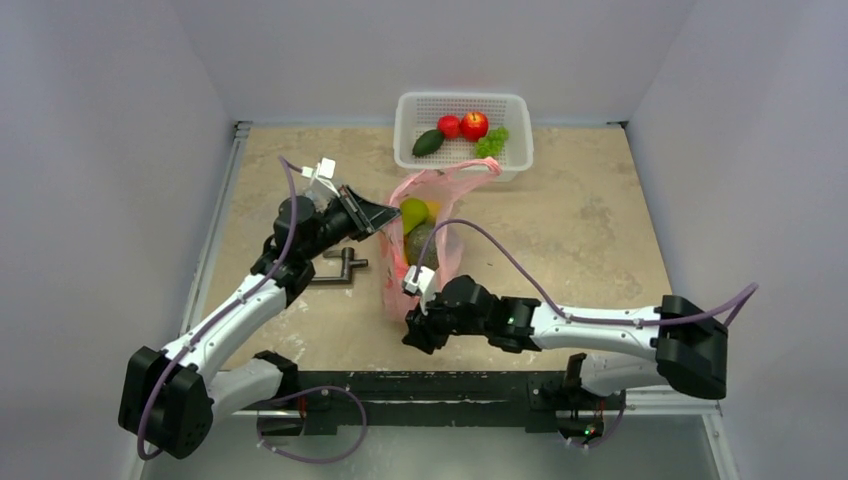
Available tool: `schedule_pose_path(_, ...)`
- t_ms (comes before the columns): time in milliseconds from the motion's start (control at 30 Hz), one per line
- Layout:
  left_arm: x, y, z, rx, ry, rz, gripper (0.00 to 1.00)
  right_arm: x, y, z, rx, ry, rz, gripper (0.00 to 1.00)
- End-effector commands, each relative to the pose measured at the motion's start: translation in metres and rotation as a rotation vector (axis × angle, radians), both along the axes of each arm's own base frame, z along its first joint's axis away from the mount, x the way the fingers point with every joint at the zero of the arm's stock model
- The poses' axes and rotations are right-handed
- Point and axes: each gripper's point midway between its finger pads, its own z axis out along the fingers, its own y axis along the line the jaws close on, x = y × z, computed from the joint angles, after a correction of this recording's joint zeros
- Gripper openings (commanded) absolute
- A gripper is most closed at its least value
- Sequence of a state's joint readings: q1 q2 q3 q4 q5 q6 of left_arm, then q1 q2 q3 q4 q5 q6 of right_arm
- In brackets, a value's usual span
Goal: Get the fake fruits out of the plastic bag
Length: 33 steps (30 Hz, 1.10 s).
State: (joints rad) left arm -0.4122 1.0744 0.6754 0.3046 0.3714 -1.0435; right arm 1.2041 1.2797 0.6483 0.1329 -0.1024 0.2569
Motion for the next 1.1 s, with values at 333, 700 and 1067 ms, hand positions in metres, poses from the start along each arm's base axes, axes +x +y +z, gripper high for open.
schedule_pose_path(333,-0.006,0.017,0.022,0.119,-0.18,0.021,0.0,-0.027,-0.074,0.125,0.127,0.07,-0.124,0.67)
schedule_pose_path(700,-0.015,0.019,0.01,0.213,-0.177,-0.021,0.0,0.006,-0.074,0.215,0.318,-0.069,-0.263,0.64)
schedule_pose_path(1067,-0.018,0.02,0.001,0.233,-0.14,-0.031,0.0,0.132,-0.026,0.174,0.141,-0.203,-0.449,0.38)
